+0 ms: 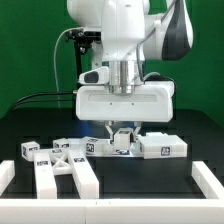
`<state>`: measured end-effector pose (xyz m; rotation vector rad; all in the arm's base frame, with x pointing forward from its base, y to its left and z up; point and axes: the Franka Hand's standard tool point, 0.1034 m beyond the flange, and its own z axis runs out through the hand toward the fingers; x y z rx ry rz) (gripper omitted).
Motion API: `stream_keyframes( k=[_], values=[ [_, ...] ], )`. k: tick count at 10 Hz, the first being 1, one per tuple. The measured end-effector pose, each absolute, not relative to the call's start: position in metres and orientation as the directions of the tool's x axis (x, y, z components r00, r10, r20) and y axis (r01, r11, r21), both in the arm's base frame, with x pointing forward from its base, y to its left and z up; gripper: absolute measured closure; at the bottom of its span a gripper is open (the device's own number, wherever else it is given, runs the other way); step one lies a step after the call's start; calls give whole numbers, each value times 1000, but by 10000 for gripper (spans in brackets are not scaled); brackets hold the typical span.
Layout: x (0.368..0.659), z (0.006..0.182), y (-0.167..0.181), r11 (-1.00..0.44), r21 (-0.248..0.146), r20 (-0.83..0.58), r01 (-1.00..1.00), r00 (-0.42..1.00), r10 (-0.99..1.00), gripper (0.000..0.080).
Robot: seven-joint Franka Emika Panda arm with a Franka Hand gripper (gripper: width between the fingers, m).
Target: Assemble chair
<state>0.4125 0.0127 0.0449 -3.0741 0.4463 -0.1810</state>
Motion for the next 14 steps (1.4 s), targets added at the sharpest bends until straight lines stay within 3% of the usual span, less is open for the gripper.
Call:
stream_keyframes(
  k=[3,4,6,8,10,11,12,13,14],
  values=[
    [413,41,12,-964,-36,121,-265,956,-267,535],
    [413,30,11,-977,-5,156,-215,964,-213,535],
    [413,14,2,-982,22,154,-188,971,-182,535],
    [408,6,23,-980,25,165,-199,967,-192,535],
    [409,7,21,-982,32,166,-186,970,-178,535],
    [409,7,21,-982,32,166,-185,970,-177,307],
    [408,7,23,-983,29,161,-181,971,-175,307],
    [407,14,33,-987,13,142,-162,977,-158,185],
    [403,27,48,-996,-1,133,-88,987,-88,160]
  ],
)
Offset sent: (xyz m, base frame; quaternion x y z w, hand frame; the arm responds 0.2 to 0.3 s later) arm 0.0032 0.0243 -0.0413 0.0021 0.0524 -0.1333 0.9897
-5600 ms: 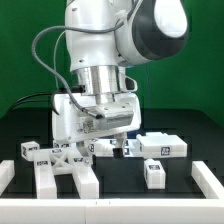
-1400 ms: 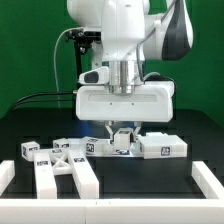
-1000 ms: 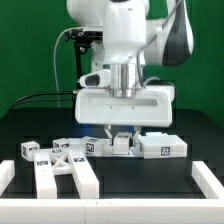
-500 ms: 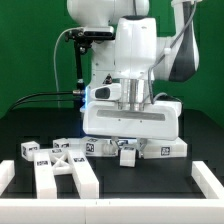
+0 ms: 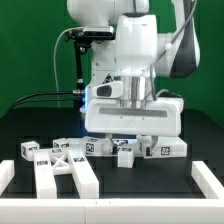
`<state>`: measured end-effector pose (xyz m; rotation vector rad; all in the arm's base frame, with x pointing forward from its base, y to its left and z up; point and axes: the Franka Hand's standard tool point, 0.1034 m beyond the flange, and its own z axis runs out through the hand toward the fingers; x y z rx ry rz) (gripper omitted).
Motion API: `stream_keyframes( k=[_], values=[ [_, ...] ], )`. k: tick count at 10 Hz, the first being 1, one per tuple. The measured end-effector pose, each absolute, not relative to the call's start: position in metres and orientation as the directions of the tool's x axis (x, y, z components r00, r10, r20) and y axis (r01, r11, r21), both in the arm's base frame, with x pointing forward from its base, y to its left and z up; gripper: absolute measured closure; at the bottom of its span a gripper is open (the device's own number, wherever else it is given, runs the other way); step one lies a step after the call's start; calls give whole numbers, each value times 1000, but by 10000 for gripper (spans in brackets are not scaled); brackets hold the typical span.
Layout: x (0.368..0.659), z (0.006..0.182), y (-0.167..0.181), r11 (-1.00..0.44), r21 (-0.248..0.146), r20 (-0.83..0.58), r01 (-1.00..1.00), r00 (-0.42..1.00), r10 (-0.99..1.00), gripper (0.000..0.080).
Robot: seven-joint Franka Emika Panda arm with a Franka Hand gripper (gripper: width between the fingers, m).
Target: Assemble chair
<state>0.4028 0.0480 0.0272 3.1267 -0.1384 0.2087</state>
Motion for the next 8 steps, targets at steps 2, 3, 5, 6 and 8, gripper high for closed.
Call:
stream_keyframes(
  k=[2,3,5,6,8],
  values=[
    [399,50,77,-998,-15,145,65,988,62,152],
    [396,54,82,-993,-10,152,114,982,111,152],
    [396,52,79,-978,8,148,207,967,206,151],
    [394,50,81,-971,4,132,238,963,236,151],
    [372,50,99,-982,-81,-17,170,985,172,151]
  ],
)
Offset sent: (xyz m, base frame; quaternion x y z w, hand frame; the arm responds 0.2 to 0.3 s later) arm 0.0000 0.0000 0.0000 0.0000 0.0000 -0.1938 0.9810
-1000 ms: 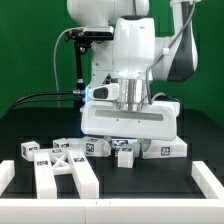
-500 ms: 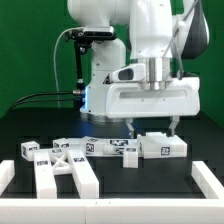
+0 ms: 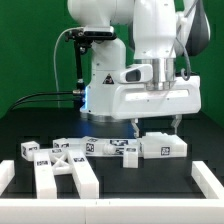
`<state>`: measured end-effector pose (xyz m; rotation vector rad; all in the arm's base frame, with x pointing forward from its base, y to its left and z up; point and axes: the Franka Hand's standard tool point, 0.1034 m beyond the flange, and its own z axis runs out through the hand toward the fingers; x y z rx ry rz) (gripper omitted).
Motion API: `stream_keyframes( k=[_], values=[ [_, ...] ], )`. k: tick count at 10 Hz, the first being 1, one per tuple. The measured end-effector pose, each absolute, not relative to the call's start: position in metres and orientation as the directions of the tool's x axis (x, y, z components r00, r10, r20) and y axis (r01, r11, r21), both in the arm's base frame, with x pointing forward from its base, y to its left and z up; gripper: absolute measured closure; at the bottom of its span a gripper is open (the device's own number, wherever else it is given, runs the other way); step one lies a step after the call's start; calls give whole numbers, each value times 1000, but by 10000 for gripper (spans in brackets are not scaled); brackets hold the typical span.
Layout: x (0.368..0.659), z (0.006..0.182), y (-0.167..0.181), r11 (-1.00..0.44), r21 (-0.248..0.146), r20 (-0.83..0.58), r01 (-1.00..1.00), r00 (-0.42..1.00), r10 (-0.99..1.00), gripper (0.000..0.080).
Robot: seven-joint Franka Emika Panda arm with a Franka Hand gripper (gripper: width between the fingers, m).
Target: Assemble chair
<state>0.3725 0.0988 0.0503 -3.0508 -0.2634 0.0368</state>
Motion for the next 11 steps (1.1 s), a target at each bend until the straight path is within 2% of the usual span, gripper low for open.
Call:
stream_keyframes(
  k=[5,6,9,11],
  values=[
    [362,49,99,-989,-86,-47,125,991,129,151],
    [348,40,97,-994,-93,-128,62,989,74,151],
    [318,32,109,-998,-59,-201,-37,979,-24,151],
    [320,32,106,-998,-60,-200,-36,980,-23,151]
  ],
)
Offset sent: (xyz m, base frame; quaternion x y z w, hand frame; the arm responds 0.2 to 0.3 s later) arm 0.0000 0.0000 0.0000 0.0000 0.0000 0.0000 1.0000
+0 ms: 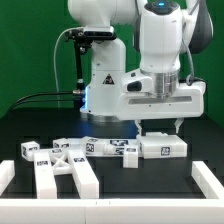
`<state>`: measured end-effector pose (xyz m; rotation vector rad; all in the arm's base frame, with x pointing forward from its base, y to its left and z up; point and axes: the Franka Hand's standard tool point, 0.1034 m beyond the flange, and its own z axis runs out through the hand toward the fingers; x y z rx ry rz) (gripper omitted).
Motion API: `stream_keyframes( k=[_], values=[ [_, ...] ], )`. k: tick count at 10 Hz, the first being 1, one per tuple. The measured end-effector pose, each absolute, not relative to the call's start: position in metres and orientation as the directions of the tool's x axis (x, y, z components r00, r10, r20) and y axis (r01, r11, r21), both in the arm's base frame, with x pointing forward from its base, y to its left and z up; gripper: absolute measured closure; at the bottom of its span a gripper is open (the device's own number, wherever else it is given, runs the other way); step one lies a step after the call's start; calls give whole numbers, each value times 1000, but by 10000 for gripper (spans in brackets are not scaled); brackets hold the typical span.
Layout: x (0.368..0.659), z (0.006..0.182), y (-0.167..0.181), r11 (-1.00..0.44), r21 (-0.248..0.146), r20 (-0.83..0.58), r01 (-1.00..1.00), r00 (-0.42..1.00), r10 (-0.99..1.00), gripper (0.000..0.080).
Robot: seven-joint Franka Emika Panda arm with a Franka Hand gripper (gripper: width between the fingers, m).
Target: Assemble chair
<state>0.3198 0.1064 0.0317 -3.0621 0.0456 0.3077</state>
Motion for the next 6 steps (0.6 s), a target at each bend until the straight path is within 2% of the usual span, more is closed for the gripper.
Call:
stream_keyframes(
  k=[6],
  values=[
    [314,23,101,-998,-46,-160,-31,987,-23,151]
  ],
)
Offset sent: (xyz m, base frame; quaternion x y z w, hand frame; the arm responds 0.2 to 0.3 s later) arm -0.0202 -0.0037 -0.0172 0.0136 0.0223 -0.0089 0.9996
